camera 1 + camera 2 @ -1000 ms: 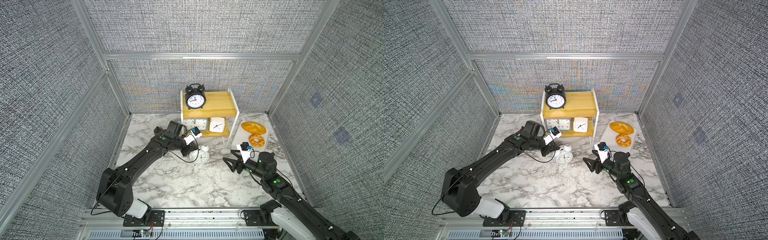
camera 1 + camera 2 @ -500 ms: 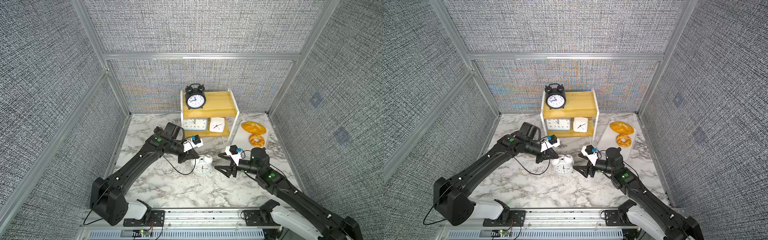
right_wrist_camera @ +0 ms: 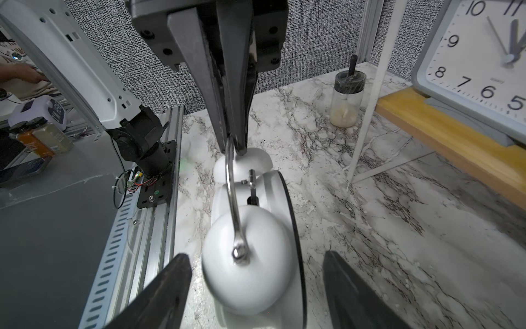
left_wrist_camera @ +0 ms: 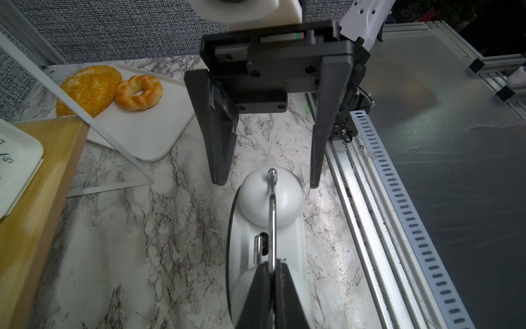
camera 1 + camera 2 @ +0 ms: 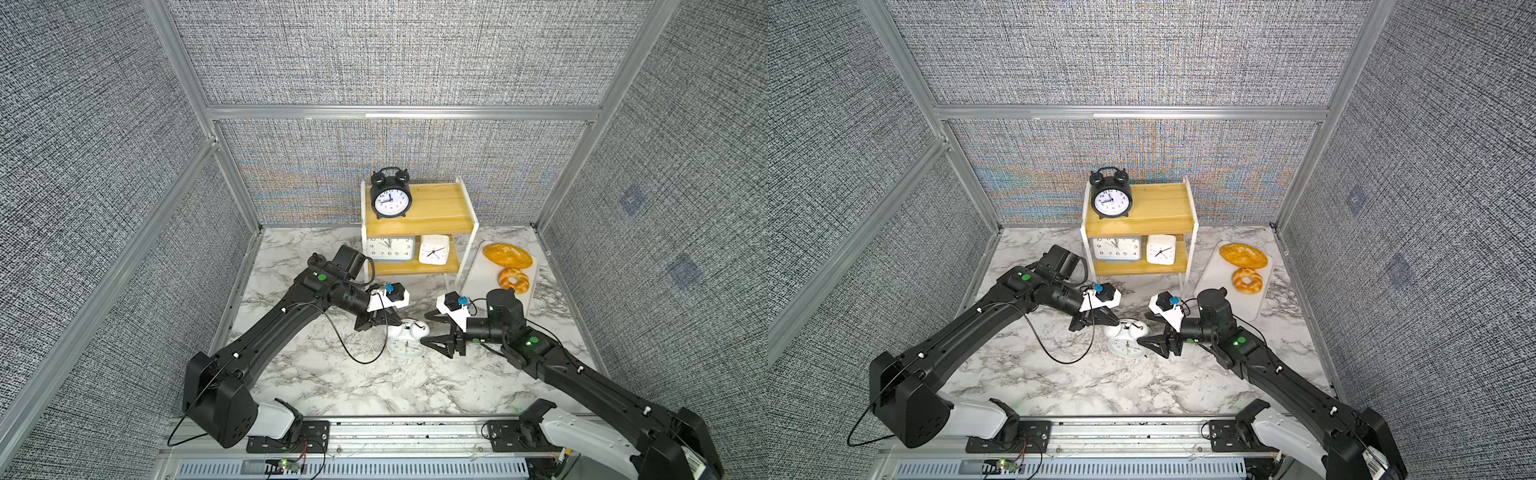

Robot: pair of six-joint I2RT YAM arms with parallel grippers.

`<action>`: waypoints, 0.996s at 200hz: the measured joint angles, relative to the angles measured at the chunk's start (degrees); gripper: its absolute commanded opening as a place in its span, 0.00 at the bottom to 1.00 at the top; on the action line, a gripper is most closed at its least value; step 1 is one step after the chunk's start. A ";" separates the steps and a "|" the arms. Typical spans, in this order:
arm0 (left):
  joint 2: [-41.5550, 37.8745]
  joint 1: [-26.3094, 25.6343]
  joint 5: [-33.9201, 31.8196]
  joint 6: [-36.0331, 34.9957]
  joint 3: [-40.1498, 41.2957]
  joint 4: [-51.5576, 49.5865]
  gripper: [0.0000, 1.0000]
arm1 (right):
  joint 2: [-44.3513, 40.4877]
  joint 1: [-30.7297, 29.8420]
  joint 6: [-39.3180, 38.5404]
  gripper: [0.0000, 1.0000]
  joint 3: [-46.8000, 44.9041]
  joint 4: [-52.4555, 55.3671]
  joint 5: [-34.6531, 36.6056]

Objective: Place the alarm clocks on the shelf by style
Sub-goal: Pick up the alarm from the center of the board.

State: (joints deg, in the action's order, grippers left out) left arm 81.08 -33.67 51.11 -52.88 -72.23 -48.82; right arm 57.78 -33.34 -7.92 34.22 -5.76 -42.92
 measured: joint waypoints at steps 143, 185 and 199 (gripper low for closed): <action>1.05 -0.57 -0.13 0.44 -1.60 -2.23 0.00 | 3.06 -2.27 -0.81 0.65 1.68 1.25 1.77; 1.18 -0.59 -0.20 0.44 -1.92 -2.23 0.00 | 3.43 -2.32 -0.76 0.62 1.95 1.22 2.25; 1.31 -0.59 -0.37 0.90 -2.08 -2.23 0.00 | 3.43 -2.34 -0.79 0.56 2.01 1.25 2.40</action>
State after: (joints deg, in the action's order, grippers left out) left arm 82.39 -34.26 50.74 -51.99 -74.30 -51.05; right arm 61.21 -35.68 -8.71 36.23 -4.51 -40.51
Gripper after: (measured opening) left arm 0.089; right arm 0.616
